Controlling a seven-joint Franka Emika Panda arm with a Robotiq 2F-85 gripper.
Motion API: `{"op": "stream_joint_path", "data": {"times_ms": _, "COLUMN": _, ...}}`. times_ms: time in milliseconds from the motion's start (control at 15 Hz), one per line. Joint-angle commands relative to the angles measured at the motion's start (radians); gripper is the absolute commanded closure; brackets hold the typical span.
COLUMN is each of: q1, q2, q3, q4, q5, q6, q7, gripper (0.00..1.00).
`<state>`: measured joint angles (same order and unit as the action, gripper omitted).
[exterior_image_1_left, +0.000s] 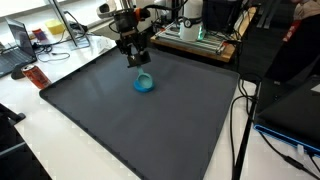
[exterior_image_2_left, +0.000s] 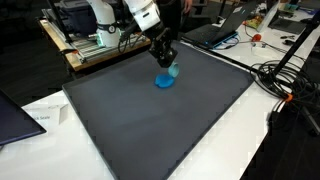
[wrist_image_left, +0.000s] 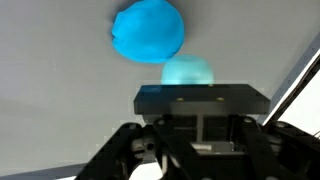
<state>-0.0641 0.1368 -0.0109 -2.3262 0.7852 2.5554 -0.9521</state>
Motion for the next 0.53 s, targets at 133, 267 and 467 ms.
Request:
{"op": "stream_joint_path", "data": {"times_ms": 133, "q1": -0.025, "q2": 0.048, "q3": 0.021, "q4": 0.017, "q5": 0.079, "q6": 0.040, "q7": -0.093, "gripper": 0.77}}
{"op": "stream_joint_path", "data": {"times_ms": 267, "q1": -0.031, "q2": 0.060, "q3": 0.020, "q4": 0.017, "q5": 0.076, "q6": 0.049, "q7": -0.099, "gripper": 0.77}}
{"op": "stream_joint_path", "data": {"times_ms": 467, "q1": -0.034, "q2": 0.076, "q3": 0.017, "q4": 0.022, "q5": 0.051, "q6": 0.047, "q7": -0.090, "gripper": 0.77}}
